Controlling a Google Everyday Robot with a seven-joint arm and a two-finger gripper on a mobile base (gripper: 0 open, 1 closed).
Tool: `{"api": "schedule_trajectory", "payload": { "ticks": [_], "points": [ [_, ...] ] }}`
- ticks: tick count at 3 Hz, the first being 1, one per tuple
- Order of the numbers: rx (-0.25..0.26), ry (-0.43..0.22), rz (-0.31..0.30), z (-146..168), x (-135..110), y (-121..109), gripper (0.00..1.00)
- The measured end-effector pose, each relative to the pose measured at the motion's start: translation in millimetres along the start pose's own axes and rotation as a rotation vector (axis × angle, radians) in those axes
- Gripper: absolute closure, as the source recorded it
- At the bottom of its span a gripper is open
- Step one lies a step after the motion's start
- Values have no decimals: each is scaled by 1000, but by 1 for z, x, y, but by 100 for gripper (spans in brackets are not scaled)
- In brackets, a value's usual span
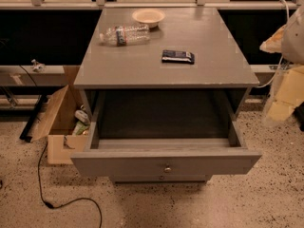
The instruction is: Close top drawer
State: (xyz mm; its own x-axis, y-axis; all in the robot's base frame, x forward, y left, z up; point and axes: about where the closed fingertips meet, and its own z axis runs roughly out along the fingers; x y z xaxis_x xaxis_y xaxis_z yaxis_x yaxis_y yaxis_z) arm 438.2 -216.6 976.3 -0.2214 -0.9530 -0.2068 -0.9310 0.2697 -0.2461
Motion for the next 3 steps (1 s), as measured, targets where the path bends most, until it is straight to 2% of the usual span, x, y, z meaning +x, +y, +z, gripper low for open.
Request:
{"api": "schedule_trajectory", "payload": {
  "ticks": [1,2,3],
  "points": [
    [0,-4,7,2,0,2,0],
    [-48,-17,72,29,7,16,0],
    [-108,5,150,68,15,39,0]
  ]
}}
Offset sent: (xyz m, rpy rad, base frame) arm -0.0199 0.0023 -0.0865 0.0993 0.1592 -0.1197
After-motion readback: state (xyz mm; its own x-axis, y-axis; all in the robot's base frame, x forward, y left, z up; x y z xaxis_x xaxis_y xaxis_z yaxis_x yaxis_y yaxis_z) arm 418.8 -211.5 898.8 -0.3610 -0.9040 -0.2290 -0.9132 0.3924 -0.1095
